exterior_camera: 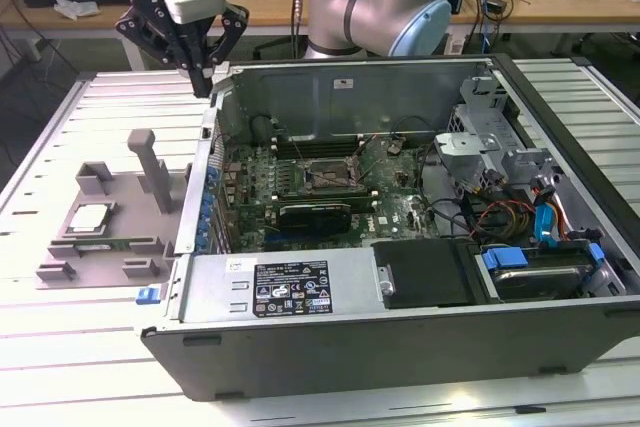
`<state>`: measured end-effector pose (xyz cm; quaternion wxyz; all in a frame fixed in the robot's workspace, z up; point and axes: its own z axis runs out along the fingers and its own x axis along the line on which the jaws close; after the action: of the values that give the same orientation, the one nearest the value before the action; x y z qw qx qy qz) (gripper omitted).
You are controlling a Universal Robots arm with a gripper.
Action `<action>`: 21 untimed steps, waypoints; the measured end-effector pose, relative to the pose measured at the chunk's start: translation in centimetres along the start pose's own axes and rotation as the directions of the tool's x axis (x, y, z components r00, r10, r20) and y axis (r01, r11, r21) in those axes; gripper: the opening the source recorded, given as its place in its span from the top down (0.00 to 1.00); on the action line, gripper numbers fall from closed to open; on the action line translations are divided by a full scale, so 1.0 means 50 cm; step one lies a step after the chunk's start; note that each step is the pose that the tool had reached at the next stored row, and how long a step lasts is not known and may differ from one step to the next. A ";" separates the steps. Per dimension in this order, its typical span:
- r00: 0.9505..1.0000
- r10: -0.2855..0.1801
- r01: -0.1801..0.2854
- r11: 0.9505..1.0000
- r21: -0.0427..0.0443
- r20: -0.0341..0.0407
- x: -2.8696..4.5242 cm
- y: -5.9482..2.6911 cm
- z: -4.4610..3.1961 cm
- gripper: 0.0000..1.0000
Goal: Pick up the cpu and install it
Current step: 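Reach for the cpu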
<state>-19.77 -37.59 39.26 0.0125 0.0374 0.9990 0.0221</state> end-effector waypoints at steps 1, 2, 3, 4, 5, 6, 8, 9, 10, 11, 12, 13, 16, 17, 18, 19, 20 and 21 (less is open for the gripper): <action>1.000 0.000 0.000 1.000 0.000 0.000 0.003 0.000 0.000 0.89; 1.000 0.000 0.000 1.000 0.000 0.000 0.007 0.001 0.000 0.89; 1.000 0.000 0.000 1.000 0.000 0.000 0.012 0.001 0.000 0.89; 1.000 0.000 0.000 1.000 0.000 0.000 0.015 0.002 0.000 0.89; 1.000 0.000 0.000 1.000 0.000 0.000 0.018 0.002 0.000 0.89; 1.000 0.000 0.000 1.000 0.000 0.000 0.022 0.002 0.000 0.89; 1.000 0.000 0.000 1.000 0.000 0.000 0.028 0.003 -0.001 0.89; 1.000 0.000 0.000 1.000 0.000 0.000 0.031 0.003 -0.001 0.89; 1.000 0.000 0.000 1.000 0.000 0.000 0.035 0.004 -0.001 0.89; 1.000 0.000 0.000 1.000 0.000 0.000 0.038 0.004 -0.001 0.89; 1.000 0.000 0.000 1.000 0.000 0.000 0.042 0.004 -0.001 0.89; 1.000 0.000 0.000 1.000 0.000 0.000 0.045 0.005 -0.001 0.89; 1.000 0.000 0.000 1.000 0.000 0.000 0.060 0.007 -0.001 0.89; 1.000 0.000 0.000 1.000 0.000 0.000 0.063 0.007 -0.001 0.89; 1.000 0.000 0.000 1.000 0.000 0.000 0.066 0.007 -0.001 0.89; 1.000 0.000 0.000 1.000 0.000 0.000 0.068 0.008 -0.001 0.89; 1.000 0.000 0.000 1.000 0.000 0.000 0.071 0.008 -0.001 0.89; 1.000 0.000 0.000 1.000 0.000 0.000 0.074 0.009 -0.001 0.89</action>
<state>-23.43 -36.87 39.26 0.0125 0.0374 0.9990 0.0221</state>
